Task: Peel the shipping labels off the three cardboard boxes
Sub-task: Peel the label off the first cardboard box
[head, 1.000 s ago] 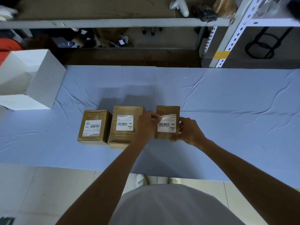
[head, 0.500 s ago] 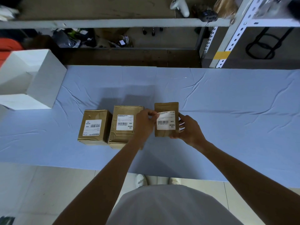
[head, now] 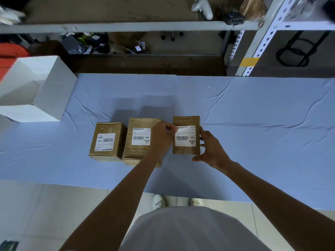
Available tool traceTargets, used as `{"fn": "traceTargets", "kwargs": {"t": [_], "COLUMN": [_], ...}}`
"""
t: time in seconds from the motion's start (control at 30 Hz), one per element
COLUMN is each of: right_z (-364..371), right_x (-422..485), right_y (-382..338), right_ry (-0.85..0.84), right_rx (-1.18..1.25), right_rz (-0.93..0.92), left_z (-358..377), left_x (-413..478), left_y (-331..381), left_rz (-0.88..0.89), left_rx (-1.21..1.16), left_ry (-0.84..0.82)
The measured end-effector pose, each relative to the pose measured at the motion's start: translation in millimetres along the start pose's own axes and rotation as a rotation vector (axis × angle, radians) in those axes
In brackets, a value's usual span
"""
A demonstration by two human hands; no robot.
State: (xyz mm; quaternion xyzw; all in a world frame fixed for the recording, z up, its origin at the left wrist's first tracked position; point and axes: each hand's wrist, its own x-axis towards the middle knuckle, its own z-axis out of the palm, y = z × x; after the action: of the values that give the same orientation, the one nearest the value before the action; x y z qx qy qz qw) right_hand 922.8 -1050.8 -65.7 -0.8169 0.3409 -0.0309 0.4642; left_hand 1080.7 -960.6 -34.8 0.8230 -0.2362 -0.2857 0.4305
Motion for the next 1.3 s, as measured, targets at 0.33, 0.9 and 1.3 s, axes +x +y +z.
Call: {"fn": "traceTargets", "kwargs": {"t": [0.33,0.9,1.3], "right_z": [7.0,6.5,4.7], "right_x": [-1.6,4.1,4.9], "right_y": [-1.4,4.7,6.5], "right_ry": [0.054,0.041,0.060], "right_rx": [0.049,0.109,0.126], "right_rz": [-0.073,-0.072,-0.091], "left_z": [-2.1,-2.8,-0.5], "left_x": [-1.2,1.3,3.2], "left_y": [7.9,4.1,3.7], "left_rz": [-0.021,0.028,-0.003], "left_rx": [-0.048,0.016,0.023], "left_ry": [0.048,0.051,0.031]}}
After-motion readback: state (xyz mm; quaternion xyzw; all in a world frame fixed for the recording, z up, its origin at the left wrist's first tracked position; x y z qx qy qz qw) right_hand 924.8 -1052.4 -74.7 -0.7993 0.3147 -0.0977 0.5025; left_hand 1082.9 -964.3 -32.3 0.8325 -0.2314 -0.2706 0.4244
